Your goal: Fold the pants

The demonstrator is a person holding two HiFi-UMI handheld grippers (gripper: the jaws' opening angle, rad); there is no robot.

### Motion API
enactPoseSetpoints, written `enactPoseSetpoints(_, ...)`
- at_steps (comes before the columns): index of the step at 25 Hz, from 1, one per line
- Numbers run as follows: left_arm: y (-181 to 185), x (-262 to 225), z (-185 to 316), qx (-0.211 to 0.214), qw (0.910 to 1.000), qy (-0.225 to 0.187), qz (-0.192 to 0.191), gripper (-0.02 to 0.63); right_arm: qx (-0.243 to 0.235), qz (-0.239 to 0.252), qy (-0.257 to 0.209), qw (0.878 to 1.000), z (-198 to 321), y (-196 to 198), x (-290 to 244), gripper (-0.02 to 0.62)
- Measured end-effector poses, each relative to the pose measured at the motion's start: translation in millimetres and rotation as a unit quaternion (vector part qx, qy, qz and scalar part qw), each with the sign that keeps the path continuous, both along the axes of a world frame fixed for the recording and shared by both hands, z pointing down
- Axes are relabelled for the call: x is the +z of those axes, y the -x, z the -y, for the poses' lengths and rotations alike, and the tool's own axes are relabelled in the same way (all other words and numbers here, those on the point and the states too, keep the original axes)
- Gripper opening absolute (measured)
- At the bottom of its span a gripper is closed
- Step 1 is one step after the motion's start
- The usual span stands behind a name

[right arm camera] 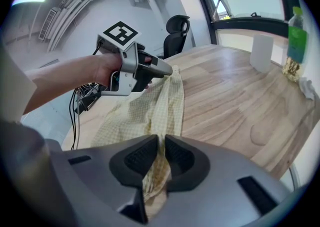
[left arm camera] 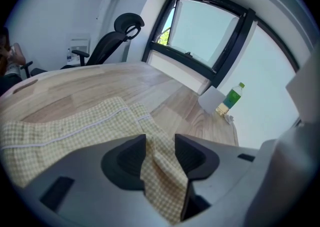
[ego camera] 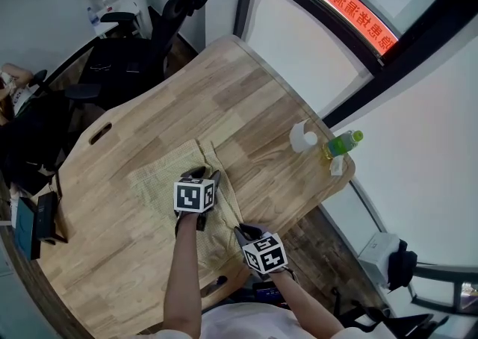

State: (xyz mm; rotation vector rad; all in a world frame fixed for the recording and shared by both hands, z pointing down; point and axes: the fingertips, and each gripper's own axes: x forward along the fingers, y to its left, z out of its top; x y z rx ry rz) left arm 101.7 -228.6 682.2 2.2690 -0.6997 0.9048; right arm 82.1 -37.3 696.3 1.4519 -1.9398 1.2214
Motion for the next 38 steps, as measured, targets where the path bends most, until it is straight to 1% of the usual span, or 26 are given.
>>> enactPoseSetpoints(2, 1.8, -3.5, 1.8, -0.004, 1.0, -0.004, -0.002, 0.18, 0.008, 0.0, 0.004, 1.0, 0.3, -3.2, 0.4, 0.06)
enactPoseSetpoints(6, 8.2, -14.9, 1.1, -0.008, 0.9998, -0.015, -0.005, 0.189, 0.011, -0.018, 0.001, 1.0, 0.5, -10.5, -0.6, 0.092)
enactPoseSetpoints(9, 18.5, -27.1, -0.8, -0.012, 0.9994, -0.031, -0.008, 0.19, 0.019, -0.023, -0.006, 1.0, 3.5, -15.8, -5.3, 0.095)
enactPoseSetpoints(12, 36.4, -40.3, -6.4, -0.011, 0.9984, -0.055, -0.001, 0.19, 0.026, -0.024, -0.018, 0.999, 8.2, -17.0, -13.5, 0.095)
enactPoseSetpoints(14, 51.2, -51.9, -10.0, -0.023, 0.9969, -0.075, -0.005, 0.184, 0.023, -0.027, -0.027, 0.999, 10.7, -13.8, -20.5, 0.095)
enactPoseSetpoints(17, 76.1, -70.4, -13.4, -0.051, 0.9929, -0.106, -0.015, 0.142, 0.018, -0.034, -0.049, 0.998, 16.7, -4.9, -33.1, 0.094)
enactPoseSetpoints(19, 93.5, -80.3, -17.5, -0.069, 0.99, -0.122, -0.017, 0.099, 0.019, -0.035, -0.065, 0.997, 19.6, 0.9, -42.2, 0.094)
enactPoseSetpoints(20, 102.0, -85.3, -20.3, -0.078, 0.9886, -0.127, -0.023, 0.053, 0.019, -0.034, -0.074, 0.997, 20.2, 4.1, -47.0, 0.092)
enactPoseSetpoints(21, 110.1, -90.8, -23.5, -0.086, 0.9871, -0.131, -0.032, 0.012, 0.018, -0.031, -0.082, 0.996, 20.6, 7.8, -52.2, 0.074)
enactPoseSetpoints(22, 117.9, -96.6, -27.1, -0.093, 0.9855, -0.135, -0.044, 0.008, 0.017, -0.028, -0.091, 0.995, 20.9, 11.6, -57.6, 0.024)
enactPoseSetpoints(23, 125.4, -102.3, -30.7, -0.1, 0.9838, -0.138, -0.057, 0.006, 0.014, -0.026, -0.1, 0.995, 21.2, 15.2, -63.1, 0.014)
enactPoseSetpoints(25, 140.0, -111.3, -38.4, -0.116, 0.9801, -0.145, -0.071, 0.006, 0.008, -0.031, -0.116, 0.993, 20.7, 19.5, -72.9, 0.008)
enactPoseSetpoints(28, 157.4, -119.5, -53.3, -0.13, 0.9771, -0.149, -0.079, 0.006, 0.001, -0.053, -0.129, 0.99, 17.1, 21.2, -83.5, 0.006)
enactPoseSetpoints(30, 167.4, -123.8, -63.8, -0.133, 0.9763, -0.151, -0.08, 0.006, -0.001, -0.064, -0.135, 0.989, 14.6, 24.4, -88.2, 0.006)
enactPoseSetpoints(34, 174.9, -130.7, -86.4, -0.117, 0.9739, -0.18, -0.073, 0.006, 0.0, -0.071, -0.142, 0.987, 7.6, 28.8, -94.1, 0.006)
enactPoseSetpoints(38, 173.1, -127.8, -112.7, -0.108, 0.9753, -0.176, -0.077, 0.006, 0.003, -0.074, -0.145, 0.987, -1.2, 24.8, -100.8, 0.006)
